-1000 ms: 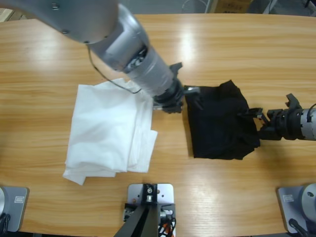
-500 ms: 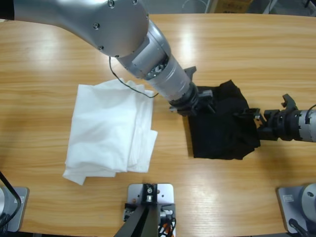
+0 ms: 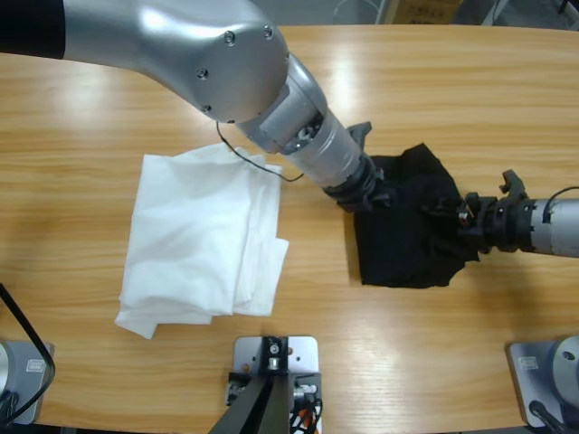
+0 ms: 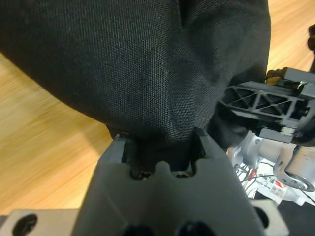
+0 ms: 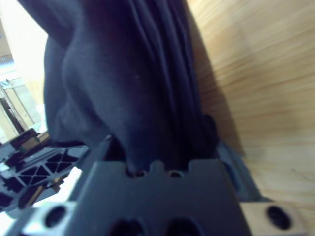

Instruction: Fold clothes

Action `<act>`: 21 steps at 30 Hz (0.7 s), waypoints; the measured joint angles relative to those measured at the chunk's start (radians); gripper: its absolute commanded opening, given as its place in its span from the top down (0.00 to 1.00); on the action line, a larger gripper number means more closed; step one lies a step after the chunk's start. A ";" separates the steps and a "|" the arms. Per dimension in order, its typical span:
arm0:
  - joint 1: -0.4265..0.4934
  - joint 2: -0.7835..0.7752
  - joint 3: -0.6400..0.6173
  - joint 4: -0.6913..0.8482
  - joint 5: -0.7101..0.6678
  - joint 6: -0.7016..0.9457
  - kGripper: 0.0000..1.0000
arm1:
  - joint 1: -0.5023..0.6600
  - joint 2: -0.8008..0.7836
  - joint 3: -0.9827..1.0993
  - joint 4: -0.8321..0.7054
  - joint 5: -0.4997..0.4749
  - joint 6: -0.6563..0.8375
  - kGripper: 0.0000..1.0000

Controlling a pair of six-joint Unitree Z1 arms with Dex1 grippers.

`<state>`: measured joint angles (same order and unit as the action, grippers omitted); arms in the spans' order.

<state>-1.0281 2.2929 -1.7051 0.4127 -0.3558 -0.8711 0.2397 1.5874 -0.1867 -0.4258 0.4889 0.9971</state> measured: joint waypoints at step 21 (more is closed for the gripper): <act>-0.008 0.014 -0.084 0.044 -0.043 0.186 1.00 | 0.066 0.087 0.032 -0.239 0.040 0.024 1.00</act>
<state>-1.0357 2.3065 -1.7887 0.4563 -0.3987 -0.6849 0.3061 1.6739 -0.1542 -0.6648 0.5285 1.0209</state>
